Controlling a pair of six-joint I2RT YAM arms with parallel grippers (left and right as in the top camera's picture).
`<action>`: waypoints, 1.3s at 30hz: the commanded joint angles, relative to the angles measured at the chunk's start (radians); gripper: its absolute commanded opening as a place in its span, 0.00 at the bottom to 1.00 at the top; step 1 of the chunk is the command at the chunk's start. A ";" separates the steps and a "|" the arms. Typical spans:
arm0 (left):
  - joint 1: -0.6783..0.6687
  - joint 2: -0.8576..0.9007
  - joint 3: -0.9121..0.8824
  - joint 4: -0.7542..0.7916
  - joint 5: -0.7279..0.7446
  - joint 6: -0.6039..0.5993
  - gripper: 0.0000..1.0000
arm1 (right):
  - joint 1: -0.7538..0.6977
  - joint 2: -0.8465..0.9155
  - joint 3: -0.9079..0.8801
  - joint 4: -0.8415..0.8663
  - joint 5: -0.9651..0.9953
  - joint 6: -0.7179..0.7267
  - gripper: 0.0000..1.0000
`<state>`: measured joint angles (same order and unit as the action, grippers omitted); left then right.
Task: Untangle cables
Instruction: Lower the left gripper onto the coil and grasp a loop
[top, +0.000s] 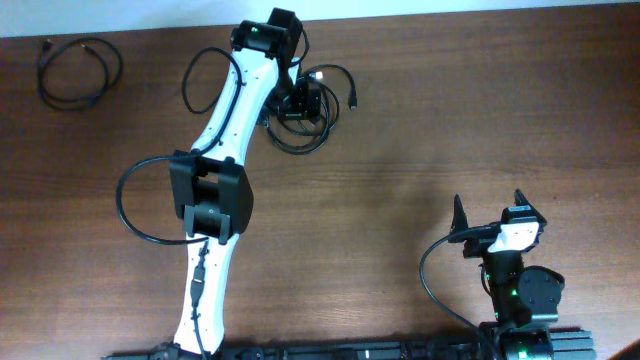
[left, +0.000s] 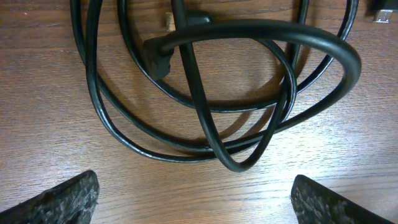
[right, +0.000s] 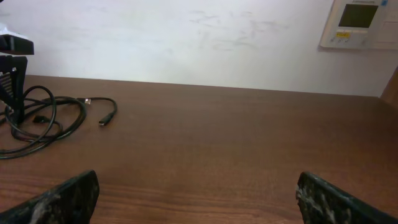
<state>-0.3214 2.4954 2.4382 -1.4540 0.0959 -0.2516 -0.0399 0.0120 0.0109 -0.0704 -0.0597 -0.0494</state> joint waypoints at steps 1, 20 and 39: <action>0.003 0.008 -0.001 -0.002 -0.014 -0.010 0.99 | 0.007 -0.005 -0.005 -0.005 0.008 0.001 0.98; 0.020 0.008 -0.001 0.085 -0.014 -0.029 0.99 | 0.007 -0.005 -0.005 -0.005 0.008 0.001 0.98; 0.056 0.009 -0.025 0.066 -0.007 -0.069 0.99 | 0.007 -0.005 -0.005 -0.005 0.008 0.001 0.98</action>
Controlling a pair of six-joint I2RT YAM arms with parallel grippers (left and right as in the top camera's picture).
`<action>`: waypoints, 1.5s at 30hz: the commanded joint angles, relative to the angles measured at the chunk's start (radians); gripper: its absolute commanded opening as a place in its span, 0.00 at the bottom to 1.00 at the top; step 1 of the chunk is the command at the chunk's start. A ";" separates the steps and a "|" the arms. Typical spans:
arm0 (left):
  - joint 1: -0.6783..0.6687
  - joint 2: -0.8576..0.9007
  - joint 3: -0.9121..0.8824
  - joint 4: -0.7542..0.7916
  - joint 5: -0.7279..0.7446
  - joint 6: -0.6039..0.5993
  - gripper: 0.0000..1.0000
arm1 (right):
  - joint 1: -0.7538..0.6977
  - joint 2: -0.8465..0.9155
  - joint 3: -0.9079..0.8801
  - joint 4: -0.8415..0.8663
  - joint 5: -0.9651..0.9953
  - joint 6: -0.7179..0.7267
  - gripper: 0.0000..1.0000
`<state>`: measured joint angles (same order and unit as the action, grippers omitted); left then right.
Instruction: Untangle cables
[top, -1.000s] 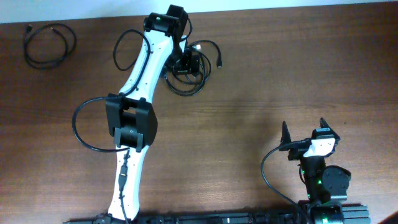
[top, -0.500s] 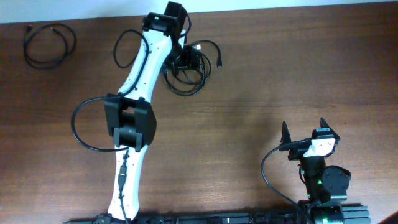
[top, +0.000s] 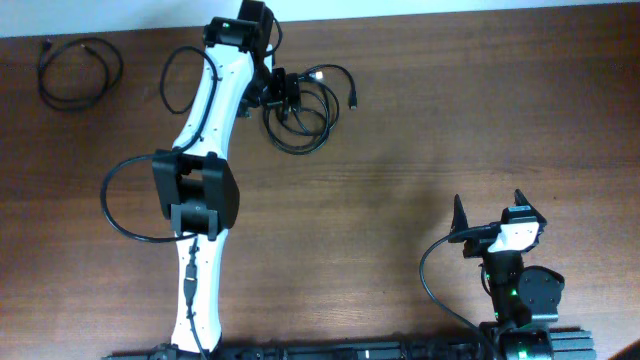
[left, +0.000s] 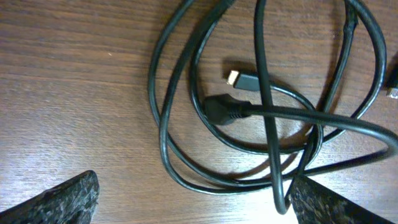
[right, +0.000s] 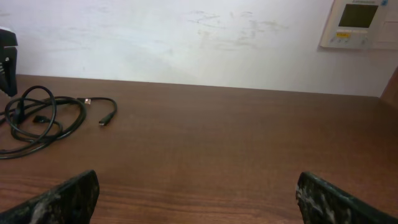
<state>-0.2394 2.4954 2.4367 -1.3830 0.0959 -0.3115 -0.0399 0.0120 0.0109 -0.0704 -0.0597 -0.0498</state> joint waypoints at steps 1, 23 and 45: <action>-0.034 0.009 -0.038 0.000 -0.008 -0.010 0.99 | 0.007 -0.005 -0.005 -0.005 0.008 0.002 0.98; -0.087 0.008 -0.282 0.114 -0.007 0.027 0.99 | 0.007 -0.005 -0.005 -0.005 0.008 0.002 0.98; -0.080 0.008 -0.113 0.183 -0.007 0.028 0.99 | 0.007 -0.005 -0.005 -0.005 0.008 0.002 0.98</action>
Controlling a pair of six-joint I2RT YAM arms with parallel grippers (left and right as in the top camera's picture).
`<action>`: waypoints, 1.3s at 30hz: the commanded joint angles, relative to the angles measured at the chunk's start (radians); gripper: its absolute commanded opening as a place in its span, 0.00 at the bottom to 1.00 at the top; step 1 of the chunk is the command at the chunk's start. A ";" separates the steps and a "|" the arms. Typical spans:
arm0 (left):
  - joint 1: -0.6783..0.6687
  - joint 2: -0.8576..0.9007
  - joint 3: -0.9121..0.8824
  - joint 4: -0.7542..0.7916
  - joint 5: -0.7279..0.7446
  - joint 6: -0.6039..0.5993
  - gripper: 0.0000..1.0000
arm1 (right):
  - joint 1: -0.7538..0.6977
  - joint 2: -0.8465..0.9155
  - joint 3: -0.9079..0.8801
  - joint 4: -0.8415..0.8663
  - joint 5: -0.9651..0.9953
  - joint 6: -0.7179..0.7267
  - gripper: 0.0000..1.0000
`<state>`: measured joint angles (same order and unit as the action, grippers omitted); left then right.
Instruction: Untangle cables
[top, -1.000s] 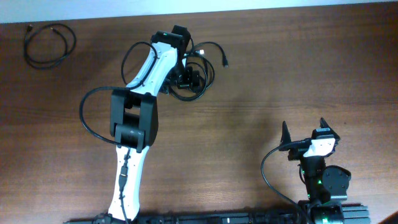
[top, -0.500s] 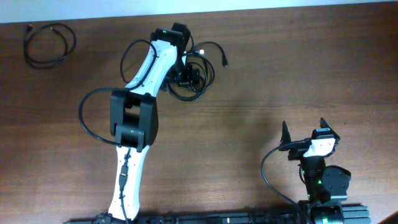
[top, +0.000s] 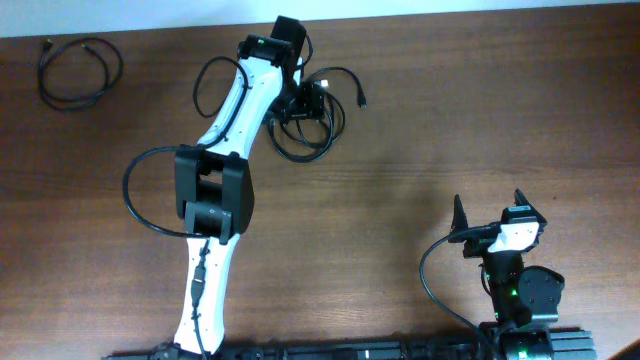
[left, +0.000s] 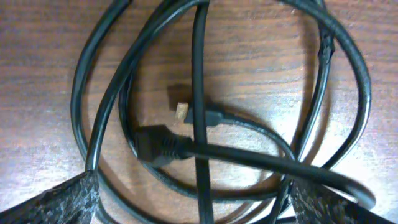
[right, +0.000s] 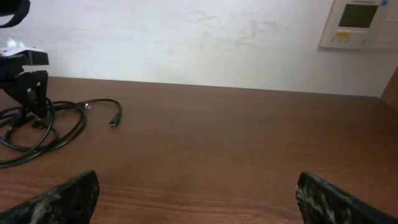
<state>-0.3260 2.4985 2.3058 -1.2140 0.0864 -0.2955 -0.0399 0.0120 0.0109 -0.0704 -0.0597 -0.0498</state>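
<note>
A tangle of black cables (top: 318, 118) lies at the table's far middle, with a loose connector end (top: 362, 101) sticking out to its right. My left gripper (top: 308, 100) hovers low over the tangle, open, its fingers (left: 62, 202) straddling several crossing strands. Between them show a black moulded plug (left: 160, 146) and a small metal-tipped connector (left: 185, 112). Nothing is gripped. My right gripper (top: 490, 206) stands open at the near right, far from the cables (right: 34, 127), with only bare wood between its fingertips (right: 62, 199).
A second black cable coil (top: 75, 70) lies apart at the far left corner. The left arm's own cable loops (top: 140, 200) hang beside its links. A white wall with a thermostat (right: 357, 22) stands behind the table's far edge.
My left gripper has moved from the tangle's left edge to over its middle and sits closer to the strands. The tangle and its loose connector have shifted slightly right. The right arm is unchanged.
My left gripper was open over the tangle's middle, with loops rising toward it. Then it stood open over the left edge, higher above the cables. Now it is over the middle again, low and open, and the tangle lies a little further right.
</note>
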 joint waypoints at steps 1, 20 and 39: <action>0.006 0.005 0.018 0.018 0.002 0.012 0.99 | 0.007 -0.005 -0.005 -0.005 0.008 0.002 0.98; 0.053 0.005 0.085 0.062 0.072 0.012 0.99 | 0.007 -0.005 -0.005 -0.005 0.008 0.002 0.98; 0.184 0.005 0.085 0.055 0.048 -0.098 0.99 | 0.007 -0.005 -0.005 -0.005 0.008 0.002 0.98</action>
<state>-0.1501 2.4985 2.3707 -1.1572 0.1307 -0.3721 -0.0399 0.0120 0.0109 -0.0704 -0.0597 -0.0490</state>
